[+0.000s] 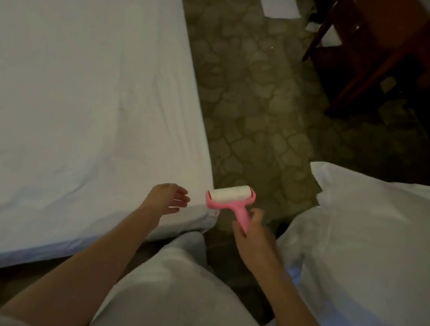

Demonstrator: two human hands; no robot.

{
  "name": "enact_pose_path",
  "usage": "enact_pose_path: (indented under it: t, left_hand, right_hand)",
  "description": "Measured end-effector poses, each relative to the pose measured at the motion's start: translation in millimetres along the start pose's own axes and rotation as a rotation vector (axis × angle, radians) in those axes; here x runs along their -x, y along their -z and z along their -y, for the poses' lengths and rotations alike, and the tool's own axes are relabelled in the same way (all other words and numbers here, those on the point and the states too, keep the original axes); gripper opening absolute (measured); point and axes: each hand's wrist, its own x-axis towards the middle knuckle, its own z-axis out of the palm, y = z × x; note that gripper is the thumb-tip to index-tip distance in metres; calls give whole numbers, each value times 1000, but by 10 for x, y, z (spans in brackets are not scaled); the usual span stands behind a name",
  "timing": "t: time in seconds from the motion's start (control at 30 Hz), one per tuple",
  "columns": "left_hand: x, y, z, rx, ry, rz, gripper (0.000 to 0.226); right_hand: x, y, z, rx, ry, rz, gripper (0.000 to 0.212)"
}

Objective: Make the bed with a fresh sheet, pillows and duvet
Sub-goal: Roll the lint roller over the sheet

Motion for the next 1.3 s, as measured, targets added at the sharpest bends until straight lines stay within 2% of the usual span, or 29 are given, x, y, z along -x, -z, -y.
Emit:
enact_pose_path:
  t: [0.13,0.2,0.27,0.33,0.4,0.53,0.6,0.7,0.87,0.97,1.1,1.17,1.23,1.3]
  left_hand:
    - [223,-243,-212,-105,-41,185,44]
    - [317,-358,-300,-180,-61,260,53]
    - [399,-467,-373,-198,-86,307,50]
    - [449,-576,-462,-136,-135,336,36]
    - [459,-664,-548,-37,-180,312,26]
    - [309,-740,-710,116,-154,281,28]
    - [167,-745,-807,167,-153,284,33]
    - [-73,-797,-1010,216,-133,225,50]
    - [-400,-880,-1501,402,-80,109,50]
    - [-530,-822,-1841,491,-95,66,43]
    - [-749,-752,-2118,499,-110,13,36]
    - [-834,-726,-2216,469,-43,-52,31]
    - [-845,-704,-2243,432,15,-89,17]
    - [-832,-676,-2222,440,1,-127,16]
  right_hand:
    - [-90,269,174,-106,-35,-7,28]
    - [-127,379,287,-96,8,-17,27]
    - [-150,478,416,-95,51,-21,24]
    - [-175,548,527,-97,93,-17,20]
    - [-204,600,603,-79,134,-11,16]
    - [-427,727,697,-103,159,31,17]
    - [-591,813,763,-79,183,74,24]
    - [-874,945,889,-16,228,126,24]
    - [-1482,1222,1163,99,353,205,23]
    - [-1904,1346,1374,158,425,222,21]
    - [-2301,1320,1581,200,463,235,18]
    - [-2414,1262,1637,218,479,254,18]
    - [-2490,1222,1692,234,505,293,22]
    - [-2572,1194,1749,254,542,331,28]
